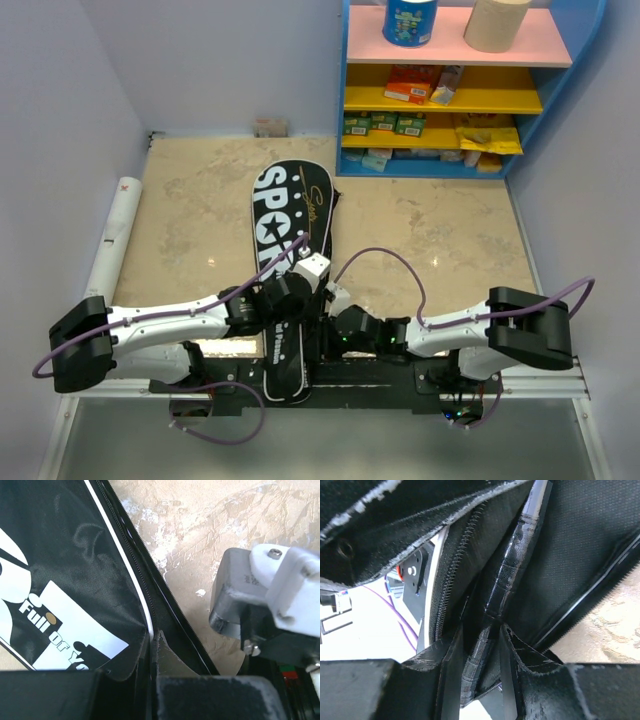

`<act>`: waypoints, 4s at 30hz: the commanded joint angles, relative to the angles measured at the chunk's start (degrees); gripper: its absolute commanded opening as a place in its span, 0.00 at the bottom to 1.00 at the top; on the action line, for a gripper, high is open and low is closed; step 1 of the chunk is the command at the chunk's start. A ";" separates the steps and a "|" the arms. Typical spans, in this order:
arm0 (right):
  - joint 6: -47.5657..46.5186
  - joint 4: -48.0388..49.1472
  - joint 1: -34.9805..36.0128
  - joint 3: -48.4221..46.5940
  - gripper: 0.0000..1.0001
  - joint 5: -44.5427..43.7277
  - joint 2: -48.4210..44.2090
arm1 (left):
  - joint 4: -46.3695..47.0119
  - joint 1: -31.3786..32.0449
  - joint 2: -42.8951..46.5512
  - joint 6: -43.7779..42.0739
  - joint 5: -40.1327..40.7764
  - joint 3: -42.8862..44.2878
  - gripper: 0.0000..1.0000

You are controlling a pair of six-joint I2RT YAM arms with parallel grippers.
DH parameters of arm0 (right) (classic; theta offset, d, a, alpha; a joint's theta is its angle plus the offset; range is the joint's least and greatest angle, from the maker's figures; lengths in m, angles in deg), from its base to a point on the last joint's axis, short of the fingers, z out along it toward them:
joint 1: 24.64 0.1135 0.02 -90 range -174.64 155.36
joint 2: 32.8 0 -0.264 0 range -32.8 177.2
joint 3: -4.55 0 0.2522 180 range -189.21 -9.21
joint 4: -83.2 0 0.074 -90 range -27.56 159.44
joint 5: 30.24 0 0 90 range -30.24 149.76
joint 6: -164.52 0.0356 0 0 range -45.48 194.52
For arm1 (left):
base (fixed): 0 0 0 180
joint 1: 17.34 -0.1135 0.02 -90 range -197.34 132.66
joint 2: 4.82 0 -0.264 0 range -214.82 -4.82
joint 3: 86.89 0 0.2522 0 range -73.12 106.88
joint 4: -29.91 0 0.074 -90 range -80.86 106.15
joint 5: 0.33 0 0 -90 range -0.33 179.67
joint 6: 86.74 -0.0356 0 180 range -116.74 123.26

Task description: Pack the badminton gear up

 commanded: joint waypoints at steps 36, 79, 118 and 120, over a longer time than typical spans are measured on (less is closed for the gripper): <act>9.28 -49.17 -0.23 -3.82 0.79 -29.77 -25.90 | 10.27 0.65 -1.55 -0.36 -7.93 -1.86 0.28; -17.26 -4.27 -48.84 -40.22 0.49 5.63 36.25 | 21.00 0.65 11.62 3.33 -14.10 -15.22 1.00; 34.25 -44.35 -52.18 -24.48 0.00 -40.07 7.86 | 9.23 8.27 5.48 3.94 -1.73 -5.21 1.00; 32.94 -44.09 -52.36 -25.36 0.00 -40.33 8.22 | 7.38 9.87 1.62 5.43 3.62 -4.07 1.00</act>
